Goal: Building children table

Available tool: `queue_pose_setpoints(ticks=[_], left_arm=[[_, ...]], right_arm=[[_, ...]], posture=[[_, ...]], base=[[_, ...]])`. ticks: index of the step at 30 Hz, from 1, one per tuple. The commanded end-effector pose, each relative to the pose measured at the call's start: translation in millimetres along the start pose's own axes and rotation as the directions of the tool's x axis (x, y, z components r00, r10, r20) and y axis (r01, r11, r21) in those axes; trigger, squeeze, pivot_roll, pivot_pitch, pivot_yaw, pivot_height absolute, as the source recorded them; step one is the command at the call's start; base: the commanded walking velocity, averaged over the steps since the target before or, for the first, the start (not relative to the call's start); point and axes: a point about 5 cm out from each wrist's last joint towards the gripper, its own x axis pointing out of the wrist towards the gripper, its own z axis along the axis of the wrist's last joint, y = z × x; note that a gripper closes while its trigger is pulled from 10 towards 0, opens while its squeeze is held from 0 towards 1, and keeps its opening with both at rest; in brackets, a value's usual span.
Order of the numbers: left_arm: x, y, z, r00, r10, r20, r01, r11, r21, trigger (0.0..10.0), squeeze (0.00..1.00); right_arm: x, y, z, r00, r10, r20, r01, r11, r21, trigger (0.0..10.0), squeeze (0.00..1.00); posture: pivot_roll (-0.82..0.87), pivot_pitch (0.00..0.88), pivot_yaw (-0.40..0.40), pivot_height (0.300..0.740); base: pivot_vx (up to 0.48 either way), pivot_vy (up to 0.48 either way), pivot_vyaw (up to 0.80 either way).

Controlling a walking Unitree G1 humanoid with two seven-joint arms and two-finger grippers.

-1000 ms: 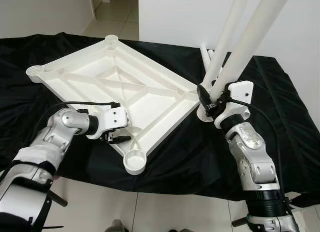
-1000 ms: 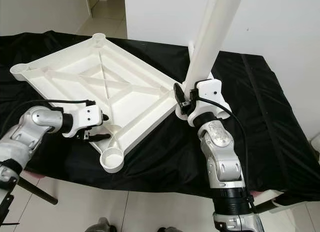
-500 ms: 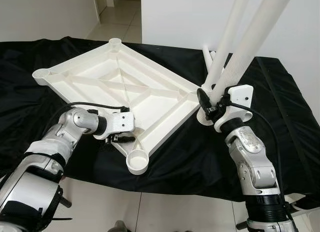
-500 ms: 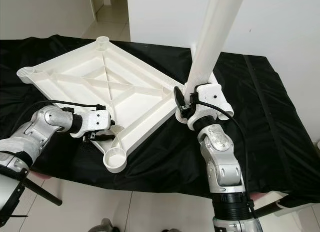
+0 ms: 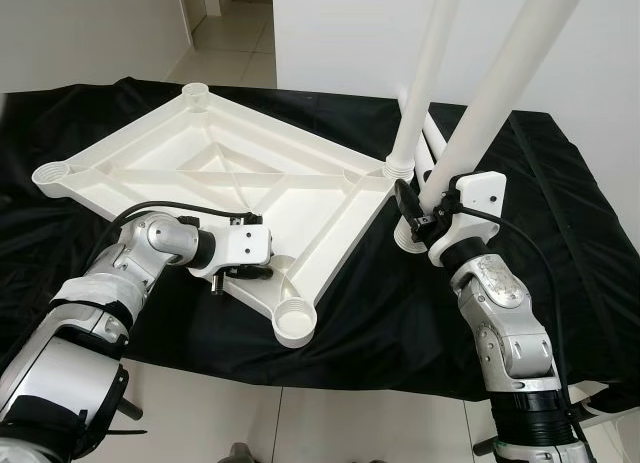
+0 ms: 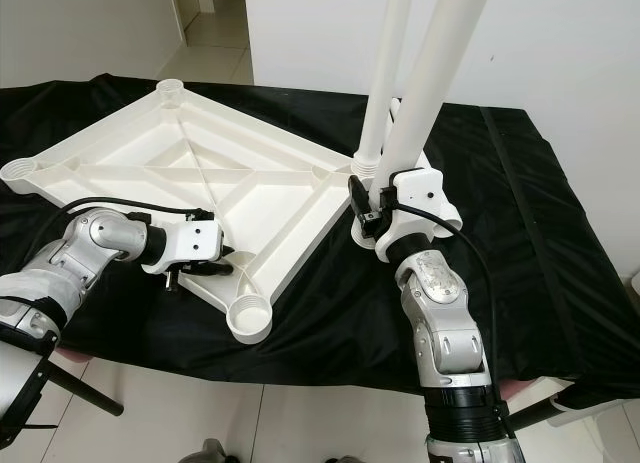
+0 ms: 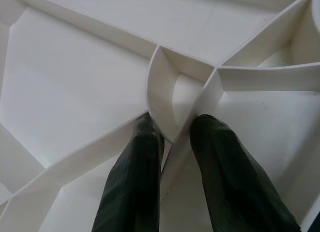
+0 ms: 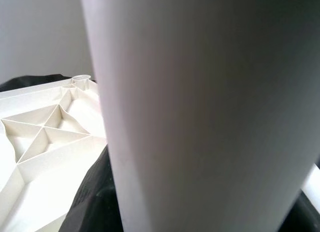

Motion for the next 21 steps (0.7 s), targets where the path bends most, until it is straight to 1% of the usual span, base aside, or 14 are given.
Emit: queue_pose_setpoints(ticks=[1,2,3,5,6,8,9,11,12,13,14,16,21], left_arm=[[7.5,-15.3,-11.4,1.0,-0.025,0.0,0.024,0.996,-0.083,0.0,0.0],[7.5,-15.3,-11.4,1.0,-0.025,0.0,0.024,0.996,-0.083,0.0,0.0],[8.8,-13.7,-8.6,1.0,-0.008,0.02,0.01,0.995,-0.094,0.0,0.0],[12.7,-8.8,-1.1,0.996,0.044,0.078,-0.033,0.99,-0.138,0.0,0.0],[12.7,-8.8,-1.1,0.996,0.044,0.078,-0.033,0.99,-0.138,0.0,0.0],[17.3,-4.9,6.4,0.986,0.095,0.134,-0.068,0.98,-0.189,0.0,0.0],[17.3,-4.9,6.4,0.986,0.095,0.134,-0.068,0.98,-0.189,0.0,0.0],[23.2,-2.0,13.9,0.971,0.145,0.191,-0.093,0.962,-0.257,0.0,0.0],[23.2,-2.0,13.9,0.971,0.145,0.191,-0.093,0.962,-0.257,0.0,0.0],[26.0,-1.5,17.7,0.962,0.159,0.222,-0.091,0.953,-0.289,0.0,0.0],[28.2,-1.2,20.8,0.956,0.164,0.241,-0.087,0.949,-0.302,0.0,0.0],[29.5,-1.1,22.7,0.953,0.166,0.252,-0.083,0.948,-0.307,0.0,0.0],[32.3,2.9,26.5,0.945,0.204,0.254,-0.117,0.94,-0.322,0.0,0.0]], right_arm=[[-0.5,2.1,4.5,1.0,0.006,0.013,-0.006,1.0,-0.01,10.0,0.0],[-0.5,2.1,4.5,1.0,0.006,0.013,-0.006,1.0,-0.01,10.0,0.0],[-0.5,1.8,4.5,1.0,0.004,0.013,-0.004,1.0,-0.01,10.0,0.0],[-0.4,1.5,4.6,1.0,0.0,0.013,0.0,1.0,-0.008,10.0,0.0],[-0.4,1.5,4.6,1.0,0.0,0.013,0.0,1.0,-0.008,10.0,0.0],[-0.1,1.9,4.9,1.0,-0.001,0.014,0.001,1.0,-0.005,10.0,0.0],[-0.1,1.9,4.9,1.0,-0.001,0.014,0.001,1.0,-0.005,10.0,0.0],[0.4,2.7,5.0,1.0,-0.001,0.014,0.001,1.0,-0.002,10.0,0.0],[0.4,2.7,5.0,1.0,-0.001,0.014,0.001,1.0,-0.002,10.0,0.0],[0.9,3.2,5.1,1.0,0.001,0.014,-0.001,1.0,0.0,10.0,0.0],[1.6,3.4,5.1,1.0,0.004,0.014,-0.004,1.0,0.001,10.0,0.0],[2.0,3.4,5.2,1.0,0.006,0.014,-0.006,1.0,0.001,10.0,0.0],[3.3,2.9,5.6,1.0,0.006,0.016,-0.006,1.0,-0.001,10.0,0.0]], posture=[[0.06,0.058,0.02,0.74],[0.06,0.058,0.02,0.74],[0.06,0.058,0.02,0.74],[0.07,0.062,0.02,0.74],[0.07,0.062,0.02,0.74],[0.07,0.064,0.019,0.74],[0.07,0.064,0.019,0.74],[0.07,0.068,0.016,0.74],[0.07,0.068,0.016,0.74],[0.07,0.07,0.012,0.74],[0.07,0.072,0.01,0.74],[0.07,0.073,0.01,0.74],[0.08,0.076,0.011,0.74]], base=[[0.0,0.0,0.0],[0.0,0.0,0.0],[0.0,0.0,0.0],[0.0,0.0,0.0],[0.0,0.0,0.0],[0.0,0.0,0.0],[0.0,0.0,0.0],[0.0,0.0,0.0],[0.0,0.0,0.0],[0.0,0.0,0.0],[0.0,0.0,0.0],[0.0,0.0,0.0],[0.0,0.0,0.0]])
